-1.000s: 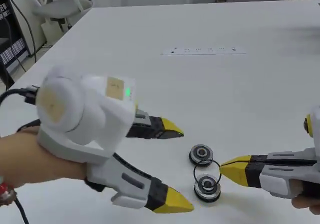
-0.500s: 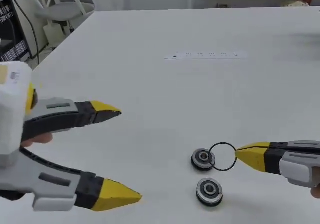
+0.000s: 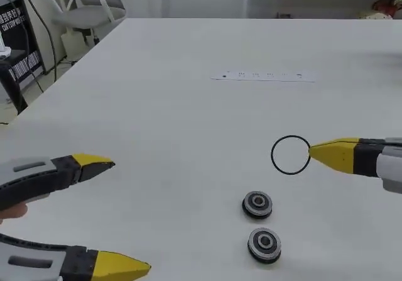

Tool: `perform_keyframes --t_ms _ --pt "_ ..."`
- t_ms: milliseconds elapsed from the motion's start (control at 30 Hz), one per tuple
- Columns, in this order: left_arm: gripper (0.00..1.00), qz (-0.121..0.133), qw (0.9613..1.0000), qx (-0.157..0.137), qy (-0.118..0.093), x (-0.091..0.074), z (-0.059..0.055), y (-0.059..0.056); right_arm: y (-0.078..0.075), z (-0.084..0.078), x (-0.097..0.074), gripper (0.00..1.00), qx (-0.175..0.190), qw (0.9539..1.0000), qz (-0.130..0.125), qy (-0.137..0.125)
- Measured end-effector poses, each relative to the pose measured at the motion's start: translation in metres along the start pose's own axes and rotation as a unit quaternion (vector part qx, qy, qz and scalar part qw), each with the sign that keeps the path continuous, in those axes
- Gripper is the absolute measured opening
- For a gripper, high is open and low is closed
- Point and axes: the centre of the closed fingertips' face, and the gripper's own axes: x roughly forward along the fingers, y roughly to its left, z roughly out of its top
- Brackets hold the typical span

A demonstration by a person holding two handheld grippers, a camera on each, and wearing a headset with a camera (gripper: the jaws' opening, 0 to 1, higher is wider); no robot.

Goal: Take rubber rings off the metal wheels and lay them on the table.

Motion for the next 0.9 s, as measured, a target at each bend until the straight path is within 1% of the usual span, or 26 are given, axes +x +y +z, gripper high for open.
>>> perform_keyframes --t_ms 67,167,267,300,367,500,600,667,733,767,900 --pt "0.86 0.006 0.9998 0.011 0.014 0.002 -0.006 0.000 0.002 0.005 0.003 0.00 -0.010 0.9999 0.000 0.005" --pt "0.86 0.003 0.9998 0.009 0.016 0.005 -0.009 -0.002 0.005 0.012 0.007 0.00 -0.022 0.9997 0.004 0.009" --pt "0.86 0.001 0.9999 0.004 0.015 0.005 -0.010 -0.004 0.013 0.017 0.015 0.00 -0.035 0.9991 0.016 0.018" --pt "0.86 0.002 0.9999 0.002 0.015 0.005 -0.010 -0.004 0.019 0.019 0.019 0.00 -0.041 0.9987 0.020 0.023" --pt "0.86 0.004 0.9999 -0.001 0.015 0.005 -0.011 -0.003 0.024 0.022 0.024 0.00 -0.044 0.9982 0.028 0.028" --pt "0.87 0.001 0.9997 0.008 0.021 0.007 -0.014 -0.006 0.035 0.024 0.037 0.00 -0.048 0.9972 0.040 0.039" --pt "0.88 -0.002 0.9998 0.002 0.020 0.008 -0.014 -0.007 0.043 0.021 0.048 0.00 -0.043 0.9965 0.050 0.051" --pt "0.89 -0.002 0.9998 -0.001 0.019 0.008 -0.015 -0.007 0.046 0.018 0.056 0.00 -0.037 0.9961 0.051 0.061" --pt "0.89 -0.003 0.9998 -0.003 0.020 0.008 -0.015 -0.007 0.044 0.016 0.061 0.00 -0.033 0.9953 0.055 0.072" --pt "0.90 -0.003 0.9998 -0.004 0.019 0.008 -0.015 -0.007 0.048 0.013 0.066 0.00 -0.034 0.9947 0.058 0.078" --pt "0.90 -0.002 0.9998 -0.010 0.015 0.008 -0.015 -0.006 0.056 0.003 0.080 0.00 -0.043 0.9925 0.069 0.092"
